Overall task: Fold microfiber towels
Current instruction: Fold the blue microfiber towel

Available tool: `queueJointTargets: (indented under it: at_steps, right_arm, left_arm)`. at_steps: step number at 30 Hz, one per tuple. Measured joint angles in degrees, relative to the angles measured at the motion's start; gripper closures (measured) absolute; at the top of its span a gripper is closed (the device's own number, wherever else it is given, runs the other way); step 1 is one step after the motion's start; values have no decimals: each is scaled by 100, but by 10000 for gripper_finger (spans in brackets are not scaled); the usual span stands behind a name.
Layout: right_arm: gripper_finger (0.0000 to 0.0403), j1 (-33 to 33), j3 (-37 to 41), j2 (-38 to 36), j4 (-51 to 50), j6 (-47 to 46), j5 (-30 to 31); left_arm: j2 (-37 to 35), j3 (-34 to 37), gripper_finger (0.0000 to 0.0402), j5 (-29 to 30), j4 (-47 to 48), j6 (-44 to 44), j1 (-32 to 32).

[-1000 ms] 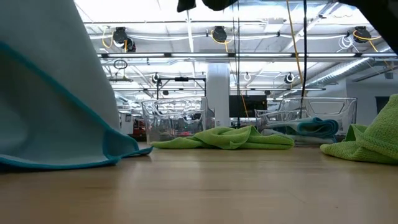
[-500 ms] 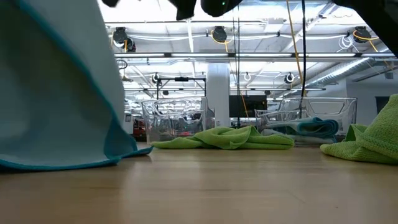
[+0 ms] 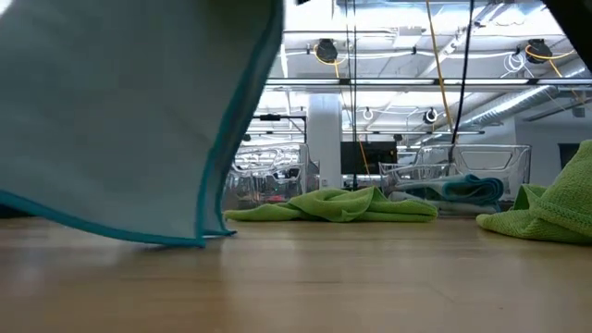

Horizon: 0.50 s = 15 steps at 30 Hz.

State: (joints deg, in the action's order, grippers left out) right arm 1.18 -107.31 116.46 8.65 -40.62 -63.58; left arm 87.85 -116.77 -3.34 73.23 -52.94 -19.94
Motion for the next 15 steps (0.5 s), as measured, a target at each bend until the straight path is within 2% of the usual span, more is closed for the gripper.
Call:
queueJointTargets:
  at_steps: [3,7,11,15]
  right_arm:
    - [145,101,0,-584,-1611,1288,680]
    - [145,143,-4,-1388,-3653,2998,2625]
    - [145,7,-4,-2012,-4770,3729,4811]
    - [145,-262,103,-2576,-4817,3835,6428]
  left_arm:
    - [36,0,399,468,11,-947,-66]
    - [71,0,397,1384,0,-2337,-191]
    - [66,0,399,3168,-149,-3251,-342]
    - [68,0,398,4906,-433,-3540,-326]
